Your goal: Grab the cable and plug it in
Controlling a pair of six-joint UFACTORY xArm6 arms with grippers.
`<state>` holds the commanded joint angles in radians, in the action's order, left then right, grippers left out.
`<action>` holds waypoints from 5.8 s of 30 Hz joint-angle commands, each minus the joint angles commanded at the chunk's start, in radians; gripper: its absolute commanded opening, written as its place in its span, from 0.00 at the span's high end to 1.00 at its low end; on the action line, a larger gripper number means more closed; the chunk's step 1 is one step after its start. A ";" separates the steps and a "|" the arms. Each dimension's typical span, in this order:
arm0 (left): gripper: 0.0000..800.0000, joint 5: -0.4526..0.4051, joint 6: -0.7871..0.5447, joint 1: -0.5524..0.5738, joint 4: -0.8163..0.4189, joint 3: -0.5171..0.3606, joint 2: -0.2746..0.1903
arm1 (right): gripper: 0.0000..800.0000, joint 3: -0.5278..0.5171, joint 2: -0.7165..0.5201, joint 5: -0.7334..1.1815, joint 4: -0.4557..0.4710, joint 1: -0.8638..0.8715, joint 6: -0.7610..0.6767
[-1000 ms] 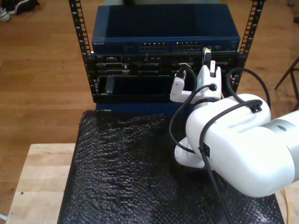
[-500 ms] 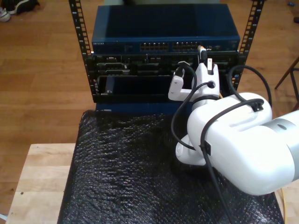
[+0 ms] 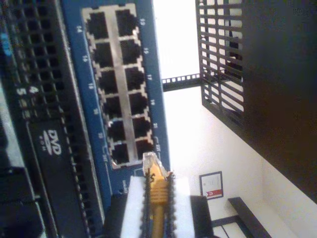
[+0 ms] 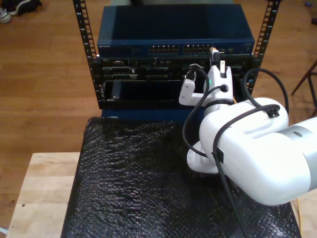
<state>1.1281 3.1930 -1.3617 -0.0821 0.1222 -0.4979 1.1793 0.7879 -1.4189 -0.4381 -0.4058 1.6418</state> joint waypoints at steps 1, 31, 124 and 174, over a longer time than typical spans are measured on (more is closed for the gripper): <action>0.00 -0.002 0.000 0.000 0.000 0.000 0.000 | 1.00 0.000 0.000 0.002 0.002 0.000 0.002; 0.00 -0.002 0.000 0.000 0.000 0.000 0.000 | 1.00 0.028 0.018 0.002 0.017 0.015 0.006; 0.00 0.000 0.000 0.000 0.000 0.000 0.000 | 1.00 0.103 0.061 0.044 0.044 0.021 0.064; 0.00 0.000 0.000 0.000 0.000 0.000 0.000 | 0.25 -0.425 -0.710 0.801 0.091 0.115 0.057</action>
<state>1.1281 3.1930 -1.3617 -0.0821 0.1222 -0.4979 0.7543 0.0775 -0.6180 -0.3475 -0.2908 1.6985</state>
